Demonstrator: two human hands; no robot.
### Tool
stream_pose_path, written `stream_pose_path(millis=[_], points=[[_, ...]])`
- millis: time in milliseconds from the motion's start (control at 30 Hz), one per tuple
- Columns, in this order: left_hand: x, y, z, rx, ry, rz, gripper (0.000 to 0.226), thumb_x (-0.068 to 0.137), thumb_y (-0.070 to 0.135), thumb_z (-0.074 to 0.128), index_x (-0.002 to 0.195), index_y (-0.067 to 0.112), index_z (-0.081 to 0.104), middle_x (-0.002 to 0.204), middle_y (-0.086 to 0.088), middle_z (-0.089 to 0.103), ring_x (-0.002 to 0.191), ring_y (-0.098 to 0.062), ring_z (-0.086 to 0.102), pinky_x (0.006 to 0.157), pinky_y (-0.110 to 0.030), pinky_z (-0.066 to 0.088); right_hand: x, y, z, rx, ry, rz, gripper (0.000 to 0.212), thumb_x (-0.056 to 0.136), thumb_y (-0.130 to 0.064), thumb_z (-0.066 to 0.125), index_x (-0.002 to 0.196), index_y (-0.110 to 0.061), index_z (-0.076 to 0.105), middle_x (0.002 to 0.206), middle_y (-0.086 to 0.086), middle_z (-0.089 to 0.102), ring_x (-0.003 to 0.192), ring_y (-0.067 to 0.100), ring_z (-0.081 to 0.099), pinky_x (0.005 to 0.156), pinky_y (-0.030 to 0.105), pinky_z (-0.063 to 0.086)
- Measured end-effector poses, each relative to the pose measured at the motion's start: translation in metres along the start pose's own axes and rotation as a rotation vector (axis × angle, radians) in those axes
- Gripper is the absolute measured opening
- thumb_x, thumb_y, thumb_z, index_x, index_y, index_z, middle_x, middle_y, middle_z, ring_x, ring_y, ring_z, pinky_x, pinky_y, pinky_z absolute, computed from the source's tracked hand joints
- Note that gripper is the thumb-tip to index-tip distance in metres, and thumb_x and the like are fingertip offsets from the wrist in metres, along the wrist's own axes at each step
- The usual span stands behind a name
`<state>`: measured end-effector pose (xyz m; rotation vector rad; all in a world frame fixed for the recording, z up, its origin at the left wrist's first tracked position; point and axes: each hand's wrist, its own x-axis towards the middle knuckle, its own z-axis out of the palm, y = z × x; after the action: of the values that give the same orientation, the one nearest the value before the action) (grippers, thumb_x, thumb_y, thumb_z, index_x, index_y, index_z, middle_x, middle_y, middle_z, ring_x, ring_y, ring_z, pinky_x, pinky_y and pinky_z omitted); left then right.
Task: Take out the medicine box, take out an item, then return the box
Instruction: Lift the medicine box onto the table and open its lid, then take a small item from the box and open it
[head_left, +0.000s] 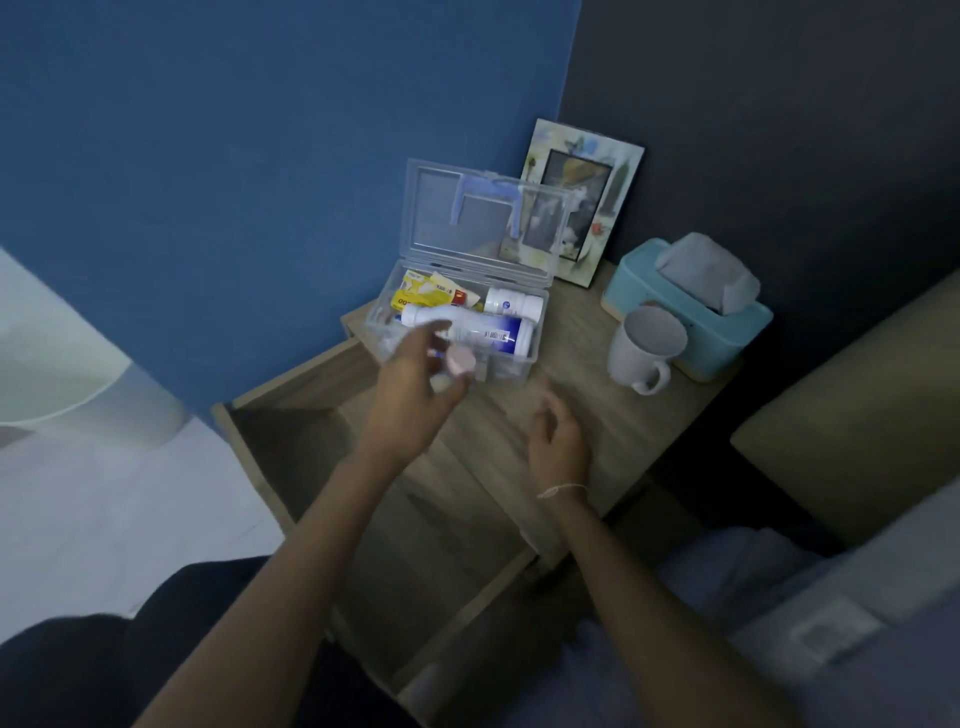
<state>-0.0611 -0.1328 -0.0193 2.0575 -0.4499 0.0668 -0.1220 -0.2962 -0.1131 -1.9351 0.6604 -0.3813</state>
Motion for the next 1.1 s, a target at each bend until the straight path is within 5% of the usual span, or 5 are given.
stream_pose_path(millis=[133, 267, 367, 833, 1100], points=[[-0.058, -0.004, 0.018, 0.060, -0.197, -0.014, 0.049, 0.088, 0.019, 0.064, 0.134, 0.012, 0.049, 0.122, -0.007, 0.052, 0.105, -0.016, 0.059, 0.094, -0.017, 0.044, -0.040, -0.010, -0.012, 0.310, -0.116, 0.175, 0.016, 0.094, -0.016, 0.054, 0.093, -0.018, 0.070, 0.089, 0.007, 0.073, 0.084, 0.020, 0.068, 0.077, 0.032, 0.052], [-0.082, 0.003, 0.032, 0.033, -0.243, 0.038, 0.038, 0.087, 0.014, 0.065, 0.124, 0.010, 0.058, 0.117, -0.007, 0.055, 0.103, -0.015, 0.056, 0.086, 0.002, 0.033, -0.059, -0.019, -0.020, 0.757, -0.464, 0.600, 0.031, 0.096, -0.036, 0.048, 0.100, -0.013, 0.069, 0.090, 0.006, 0.076, 0.079, 0.016, 0.071, 0.072, 0.029, 0.053], [-0.088, 0.008, 0.034, 0.015, -0.242, 0.060, 0.037, 0.082, 0.012, 0.069, 0.119, 0.015, 0.061, 0.114, -0.003, 0.058, 0.097, -0.013, 0.056, 0.089, -0.017, 0.046, -0.066, -0.020, -0.029, 1.018, -0.547, 0.757, 0.027, 0.090, -0.033, 0.055, 0.098, -0.011, 0.069, 0.089, 0.004, 0.076, 0.066, 0.007, 0.066, 0.061, 0.020, 0.052], [-0.073, 0.026, 0.037, 0.405, -0.260, 0.297, 0.032, 0.086, 0.034, 0.063, 0.110, 0.014, 0.058, 0.108, -0.005, 0.059, 0.098, -0.020, 0.049, 0.080, -0.032, 0.044, -0.069, -0.023, -0.033, 1.411, -0.445, 0.735, 0.043, 0.077, -0.032, 0.069, 0.103, 0.001, 0.067, 0.092, 0.012, 0.071, 0.071, 0.009, 0.067, 0.064, 0.022, 0.056], [-0.078, 0.016, 0.048, 0.808, -0.211, 0.519, 0.041, 0.093, 0.048, 0.035, 0.104, 0.014, 0.056, 0.100, -0.008, 0.062, 0.085, -0.025, 0.059, 0.072, -0.038, 0.048, -0.072, -0.021, -0.042, 1.334, -0.503, 0.784, 0.042, 0.076, -0.034, 0.071, 0.105, -0.004, 0.066, 0.083, -0.001, 0.054, 0.069, 0.001, 0.040, 0.073, 0.018, 0.043]])
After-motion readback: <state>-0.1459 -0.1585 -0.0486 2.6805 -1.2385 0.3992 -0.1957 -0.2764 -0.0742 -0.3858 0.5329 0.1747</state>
